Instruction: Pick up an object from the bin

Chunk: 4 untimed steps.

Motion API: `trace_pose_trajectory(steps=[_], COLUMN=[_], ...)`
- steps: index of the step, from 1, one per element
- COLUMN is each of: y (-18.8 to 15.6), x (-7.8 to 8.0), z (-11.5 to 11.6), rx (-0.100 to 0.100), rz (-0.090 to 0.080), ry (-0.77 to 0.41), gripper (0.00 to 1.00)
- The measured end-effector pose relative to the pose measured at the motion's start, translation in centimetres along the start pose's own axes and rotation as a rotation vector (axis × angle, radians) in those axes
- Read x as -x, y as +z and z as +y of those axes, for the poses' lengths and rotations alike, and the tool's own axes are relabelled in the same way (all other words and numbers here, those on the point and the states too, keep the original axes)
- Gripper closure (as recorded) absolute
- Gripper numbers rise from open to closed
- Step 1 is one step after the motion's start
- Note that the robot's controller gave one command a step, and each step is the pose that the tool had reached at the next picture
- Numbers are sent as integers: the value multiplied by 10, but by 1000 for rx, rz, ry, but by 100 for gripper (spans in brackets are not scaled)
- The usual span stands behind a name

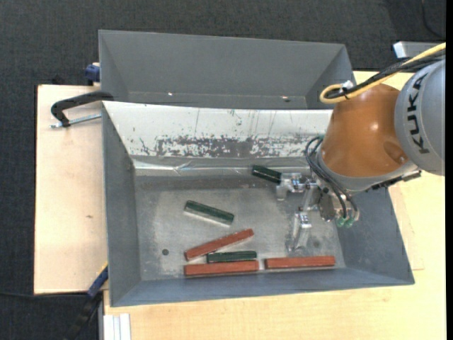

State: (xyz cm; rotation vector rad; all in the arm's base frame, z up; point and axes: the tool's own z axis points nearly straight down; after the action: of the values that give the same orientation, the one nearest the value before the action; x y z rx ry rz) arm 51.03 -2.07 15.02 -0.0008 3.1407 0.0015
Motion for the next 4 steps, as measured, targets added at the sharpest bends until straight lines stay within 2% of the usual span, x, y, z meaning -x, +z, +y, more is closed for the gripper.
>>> trace_pose_trajectory(steps=[1,2,3,4], y=[48,66,77,77], x=[1,-5,6,12], z=[40,80,107,113], rx=[-1,1,2,-3], rz=[-7,2,-6,4], ry=[7,-54,50,98], gripper=[0,0,100,100])
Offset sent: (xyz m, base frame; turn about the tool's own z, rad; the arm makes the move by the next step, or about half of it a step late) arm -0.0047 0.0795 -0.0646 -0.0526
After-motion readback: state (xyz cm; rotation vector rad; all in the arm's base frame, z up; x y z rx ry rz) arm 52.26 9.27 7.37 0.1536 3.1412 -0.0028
